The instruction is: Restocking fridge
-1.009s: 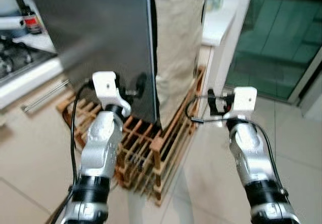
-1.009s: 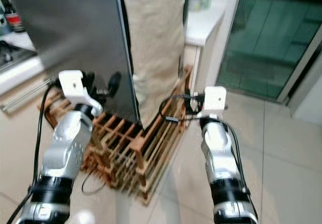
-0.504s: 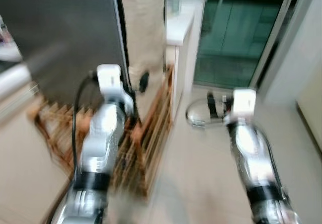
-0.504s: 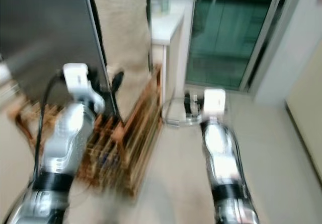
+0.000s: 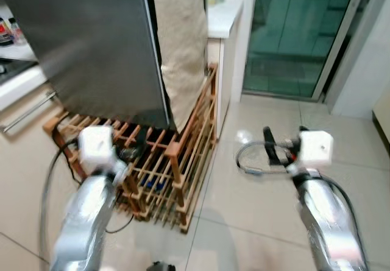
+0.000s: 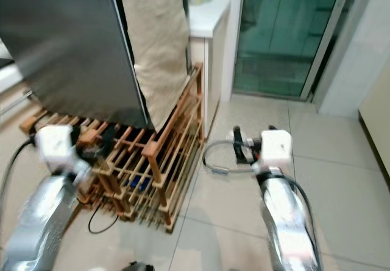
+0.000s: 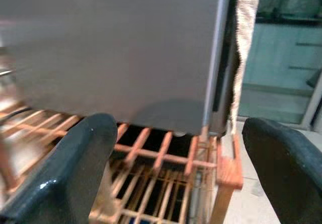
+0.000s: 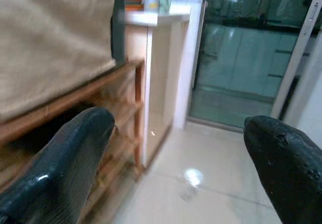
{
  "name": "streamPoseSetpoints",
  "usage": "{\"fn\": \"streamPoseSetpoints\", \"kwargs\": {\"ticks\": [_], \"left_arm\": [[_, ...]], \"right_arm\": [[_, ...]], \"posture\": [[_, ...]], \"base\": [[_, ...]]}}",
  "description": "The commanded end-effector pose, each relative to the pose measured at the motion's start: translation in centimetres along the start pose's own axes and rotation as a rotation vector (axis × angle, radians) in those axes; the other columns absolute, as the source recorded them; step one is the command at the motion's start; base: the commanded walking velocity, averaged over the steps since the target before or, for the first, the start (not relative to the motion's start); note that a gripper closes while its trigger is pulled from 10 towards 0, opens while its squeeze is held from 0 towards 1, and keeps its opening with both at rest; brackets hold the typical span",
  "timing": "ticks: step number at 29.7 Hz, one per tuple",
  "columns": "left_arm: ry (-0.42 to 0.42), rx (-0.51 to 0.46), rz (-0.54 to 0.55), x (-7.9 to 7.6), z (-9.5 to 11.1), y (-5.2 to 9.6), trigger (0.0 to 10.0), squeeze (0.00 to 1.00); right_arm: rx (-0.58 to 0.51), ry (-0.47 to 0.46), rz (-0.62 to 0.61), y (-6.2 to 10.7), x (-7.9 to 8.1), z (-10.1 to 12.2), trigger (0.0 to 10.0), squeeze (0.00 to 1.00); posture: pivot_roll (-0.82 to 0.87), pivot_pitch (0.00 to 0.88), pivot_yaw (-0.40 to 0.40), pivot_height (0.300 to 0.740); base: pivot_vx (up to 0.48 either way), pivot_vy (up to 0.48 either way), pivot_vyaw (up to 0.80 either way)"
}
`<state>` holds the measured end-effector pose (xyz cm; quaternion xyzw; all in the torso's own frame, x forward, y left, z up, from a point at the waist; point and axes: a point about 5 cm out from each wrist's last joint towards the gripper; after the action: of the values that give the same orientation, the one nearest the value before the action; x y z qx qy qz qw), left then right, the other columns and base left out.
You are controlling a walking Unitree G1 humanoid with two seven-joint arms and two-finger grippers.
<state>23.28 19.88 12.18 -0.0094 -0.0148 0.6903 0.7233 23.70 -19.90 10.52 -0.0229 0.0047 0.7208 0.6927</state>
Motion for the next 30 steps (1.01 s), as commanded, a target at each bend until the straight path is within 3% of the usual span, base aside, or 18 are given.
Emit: {"fn": "streamPoseSetpoints", "kwargs": {"ticks": [1,3,6,10,16,22,30], "left_arm": [[0.002,-0.067,-0.002,-0.7,2.2,-1.0,10.0,0.0],[0.039,-0.104,-0.049,-2.2,3.3,-2.2,10.0,0.0],[0.029,-0.119,-0.097,-3.5,4.0,-3.4,10.0,0.0],[0.074,-0.125,-0.12,-3.9,4.3,-3.5,10.0,0.0],[0.055,-0.113,-0.131,-4.3,4.4,-3.8,10.0,0.0],[0.059,-0.085,-0.11,-4.2,4.2,-4.0,10.0,0.0],[0.075,-0.077,-0.104,-4.4,4.1,-4.4,10.0,0.0]], "right_arm": [[-0.055,0.01,0.017,-0.1,0.2,1.3,10.0,0.0],[-0.047,-0.009,0.009,-1.0,0.5,1.2,10.0,0.0],[-0.061,-0.023,0.006,-2.2,1.0,1.6,10.0,0.0],[-0.091,-0.031,0.003,-3.0,1.0,2.8,10.0,0.0],[-0.103,-0.042,0.014,-3.4,1.3,3.3,10.0,0.0],[-0.102,-0.044,0.025,-3.4,1.7,3.3,10.0,0.0],[-0.093,-0.049,0.042,-3.6,2.0,3.3,10.0,0.0]], "posture": [[-0.14,0.0,0.057,0.68],[-0.14,0.0,0.052,0.68],[-0.15,0.0,0.054,0.68],[-0.15,0.0,0.061,0.68],[-0.15,0.0,0.07,0.703],[-0.15,0.0,0.07,0.74],[-0.16,0.0,0.071,0.74]], "base": [[0.0,0.0,0.0],[0.0,0.0,0.0],[0.32,0.0,0.0],[0.48,0.0,0.0],[0.476,0.0,0.0],[0.0,0.0,0.0],[0.0,0.0,0.0]]}}
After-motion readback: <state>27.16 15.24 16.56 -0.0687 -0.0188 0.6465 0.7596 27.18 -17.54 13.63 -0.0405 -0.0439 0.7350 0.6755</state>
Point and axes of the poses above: a point about 5 cm out from each wrist's last joint towards the gripper, its own y axis pointing back from the gripper into the wrist, its own z axis along the axis of the wrist's last joint, x = y × z, and after that the axes turned 3 degrees about -y, right-handed
